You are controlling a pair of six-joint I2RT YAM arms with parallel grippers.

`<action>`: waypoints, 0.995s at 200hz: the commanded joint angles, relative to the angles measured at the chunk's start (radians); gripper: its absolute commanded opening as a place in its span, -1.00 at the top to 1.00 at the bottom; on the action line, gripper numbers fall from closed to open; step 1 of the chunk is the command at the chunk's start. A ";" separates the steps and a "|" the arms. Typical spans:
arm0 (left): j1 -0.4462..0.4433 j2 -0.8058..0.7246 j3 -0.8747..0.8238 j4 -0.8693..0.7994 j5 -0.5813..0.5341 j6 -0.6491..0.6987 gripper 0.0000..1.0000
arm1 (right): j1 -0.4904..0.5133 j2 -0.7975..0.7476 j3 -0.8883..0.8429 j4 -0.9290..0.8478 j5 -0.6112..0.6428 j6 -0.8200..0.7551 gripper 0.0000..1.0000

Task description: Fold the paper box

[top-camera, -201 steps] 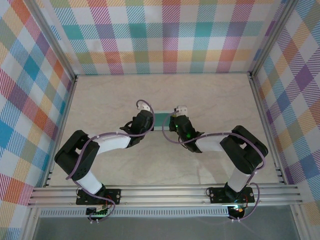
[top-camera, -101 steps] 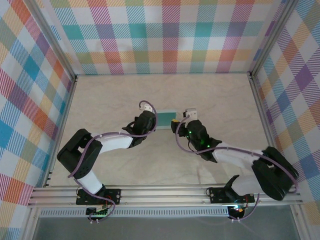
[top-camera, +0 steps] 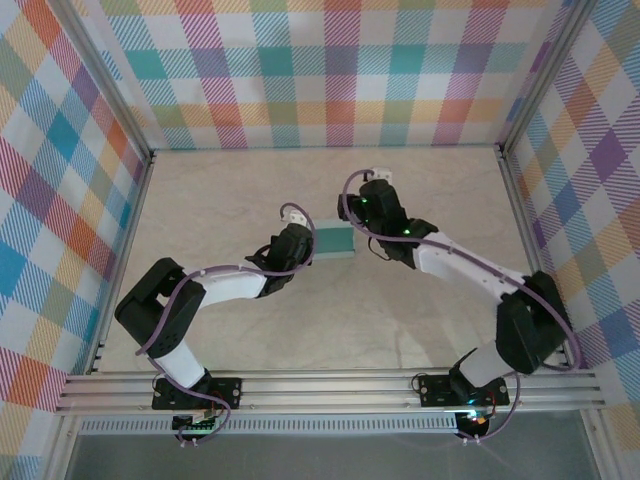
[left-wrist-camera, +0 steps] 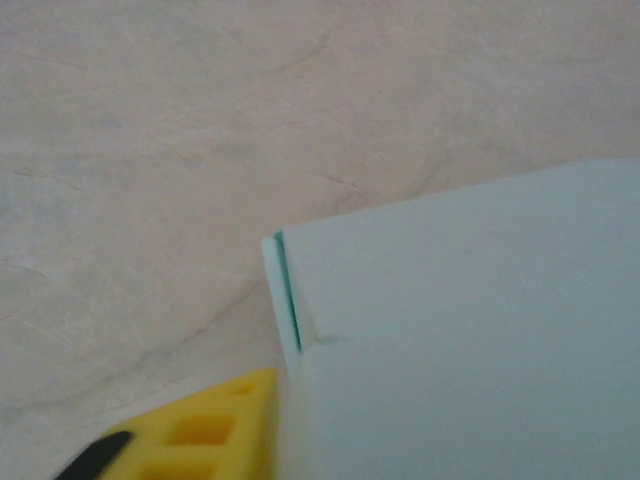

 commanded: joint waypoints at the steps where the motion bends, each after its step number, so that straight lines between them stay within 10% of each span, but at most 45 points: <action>1: -0.017 -0.041 -0.042 0.004 0.031 0.003 0.29 | -0.006 0.065 0.039 -0.120 -0.035 0.040 -0.58; 63: -0.052 -0.228 -0.189 0.020 0.104 0.041 -0.28 | -0.010 0.128 -0.001 -0.104 -0.082 0.084 -0.57; 95: -0.079 -0.480 -0.341 0.023 0.314 0.119 -0.31 | -0.009 0.140 -0.034 -0.095 -0.096 0.095 -0.57; 133: -0.077 -0.729 -0.307 -0.212 0.373 0.097 -0.71 | -0.009 0.159 -0.068 -0.087 -0.121 0.110 -0.56; 172: 0.002 -0.589 -0.139 -0.357 0.295 -0.124 -0.88 | -0.009 0.203 -0.090 -0.076 -0.129 0.125 -0.56; 199: 0.083 -0.382 -0.001 -0.430 0.361 -0.228 -0.58 | -0.009 0.230 -0.093 -0.069 -0.132 0.129 -0.48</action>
